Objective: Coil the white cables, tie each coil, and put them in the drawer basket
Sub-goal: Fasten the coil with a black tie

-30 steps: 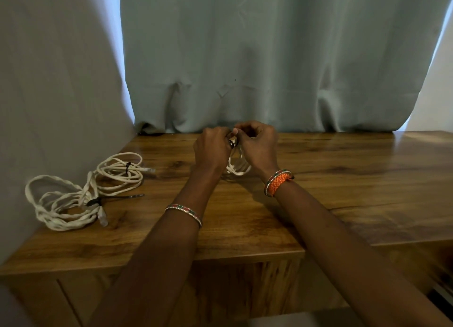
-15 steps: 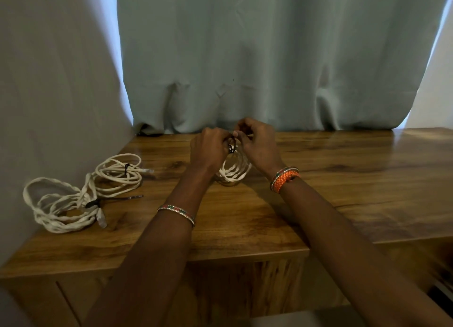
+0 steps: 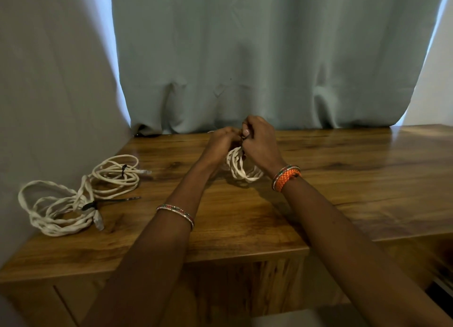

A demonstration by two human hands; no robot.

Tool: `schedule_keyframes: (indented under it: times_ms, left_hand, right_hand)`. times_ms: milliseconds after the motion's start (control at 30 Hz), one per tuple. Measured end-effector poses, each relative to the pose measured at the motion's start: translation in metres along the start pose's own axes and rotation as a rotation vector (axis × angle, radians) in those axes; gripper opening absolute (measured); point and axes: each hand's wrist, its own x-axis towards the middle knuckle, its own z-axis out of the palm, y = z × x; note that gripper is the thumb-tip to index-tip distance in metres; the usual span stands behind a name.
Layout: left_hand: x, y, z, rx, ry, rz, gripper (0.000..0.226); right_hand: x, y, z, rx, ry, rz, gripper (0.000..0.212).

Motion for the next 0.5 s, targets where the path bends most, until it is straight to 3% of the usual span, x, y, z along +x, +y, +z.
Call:
schedule_keyframes:
  times_ms: [100, 167, 267, 400, 500]
  left_hand:
    - [-0.001, 0.002, -0.003, -0.051, -0.017, 0.023, 0.017]
    - [-0.002, 0.001, -0.011, -0.066, -0.109, 0.015, 0.014]
    - [-0.004, 0.005, -0.019, 0.069, -0.216, -0.008, 0.015]
    - [-0.005, 0.01, -0.017, 0.156, -0.204, -0.007, 0.02]
    - [0.0, 0.008, -0.016, 0.209, -0.151, 0.049, 0.019]
  right_hand:
    - [0.0, -0.002, -0.002, 0.025, -0.017, 0.016, 0.011]
    - [-0.001, -0.007, -0.005, 0.042, -0.026, 0.008, 0.004]
    - [0.0, -0.011, -0.014, -0.076, -0.016, -0.023, 0.018]
    - [0.0, -0.016, -0.017, -0.263, 0.043, -0.062, 0.017]
    - [0.0, -0.014, -0.015, -0.248, 0.096, -0.025, 0.015]
